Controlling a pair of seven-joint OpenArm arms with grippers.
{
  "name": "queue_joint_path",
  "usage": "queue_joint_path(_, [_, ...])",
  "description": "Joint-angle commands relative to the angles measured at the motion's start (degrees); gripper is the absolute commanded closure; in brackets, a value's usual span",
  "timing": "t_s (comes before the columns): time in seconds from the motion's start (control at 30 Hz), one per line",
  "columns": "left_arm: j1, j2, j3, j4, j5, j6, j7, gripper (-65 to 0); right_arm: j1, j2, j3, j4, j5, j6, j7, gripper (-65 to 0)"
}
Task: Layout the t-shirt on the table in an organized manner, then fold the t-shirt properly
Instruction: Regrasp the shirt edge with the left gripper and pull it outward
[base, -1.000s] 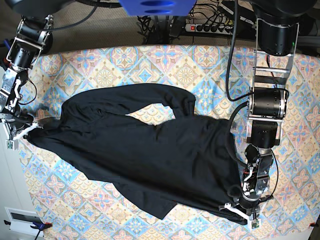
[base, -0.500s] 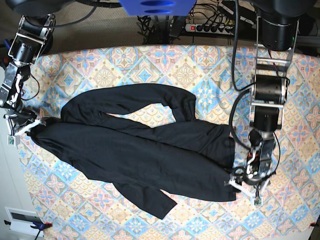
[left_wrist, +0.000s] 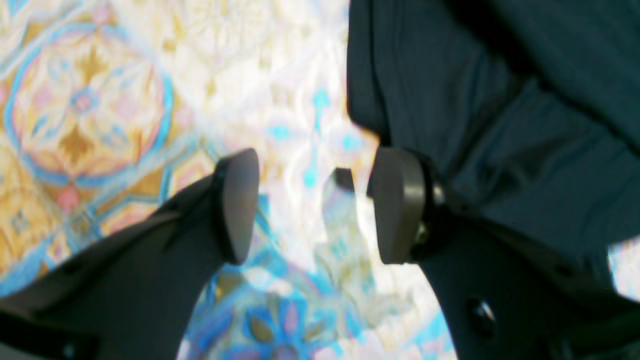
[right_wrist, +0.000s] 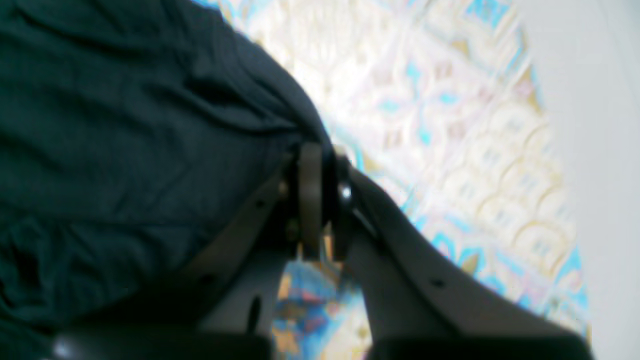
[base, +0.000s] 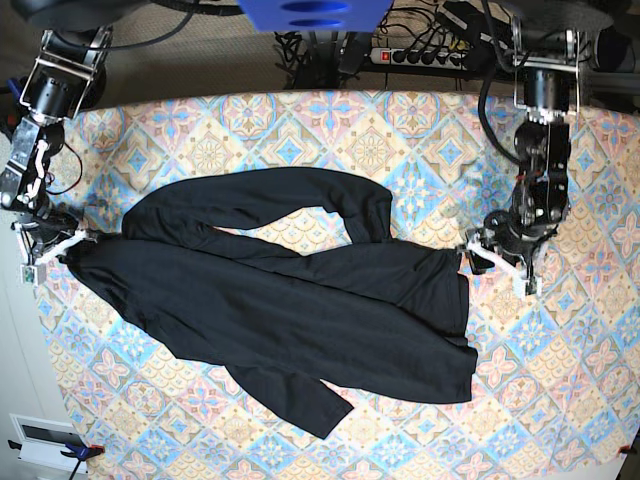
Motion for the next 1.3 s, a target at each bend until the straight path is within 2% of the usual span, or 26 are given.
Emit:
queue_joint_path(0.0, [-0.65,-0.39,-0.19,1.41,-0.55,-0.48,-1.51,-33.5,1.50,1.55,0.43,0.99,0.79,0.18,1.59,-0.1])
queue_joint_path(0.17, [-0.74,1.28,0.34,-4.83,-0.46,-0.48,-4.14,-33.5,1.50,1.11,0.16,0.99,0.70,0.18,1.59,-0.1])
queue_joint_path(0.27, [-3.73,1.72,4.65,-8.44,-0.46,-0.48,-5.11,-31.0,1.59,0.41,0.34,0.99,0.61,0.18,1.59,-0.1])
queue_joint_path(0.4, [-6.63,1.72,9.31,-10.72,-0.55,-0.48,-6.34,-16.0,1.59,0.41,0.34,0.99,0.61,0.18,1.59,-0.1])
queue_joint_path(0.53, [-8.21,1.72,10.54,-10.46,-0.55,-0.48,-8.28,-0.6,1.59,0.41,0.43,0.99,0.61,0.18,1.59,-0.1])
queue_joint_path(0.6, [-8.48,1.55,10.27,-9.67,-0.72,-0.48,-8.19,0.0,1.59,0.41,0.43,0.99,0.61,0.18,1.59,-0.1])
queue_joint_path(0.77, [-6.63,-4.96,9.48,0.44,-1.87,-0.48,-8.19,0.0,1.59,0.41,0.43,0.99,0.52,0.18,1.59,-0.1])
queue_joint_path(0.93, [-6.54,-10.58,2.71,4.05,-10.57,-0.48,-3.35,0.0,1.68,0.41,0.43,0.81,0.43,0.18,1.59,-0.1])
queue_joint_path(1.0, [-6.54,-11.64,-0.98,4.31,-14.09,-0.48,-1.33,0.0,1.68,0.41,0.43,0.55,0.43,0.18,1.59,-0.1])
queue_joint_path(1.1, [-6.54,-12.96,-4.06,4.22,-16.02,-0.48,-0.19,0.0,1.77,0.41,0.43,0.46,0.35,0.18,1.59,-0.1])
queue_joint_path(1.27, [-4.70,-13.57,-1.68,1.32,-12.42,-0.48,-0.19,-0.2,1.94,0.41,0.16,0.37,0.35,0.18,1.59,-0.1])
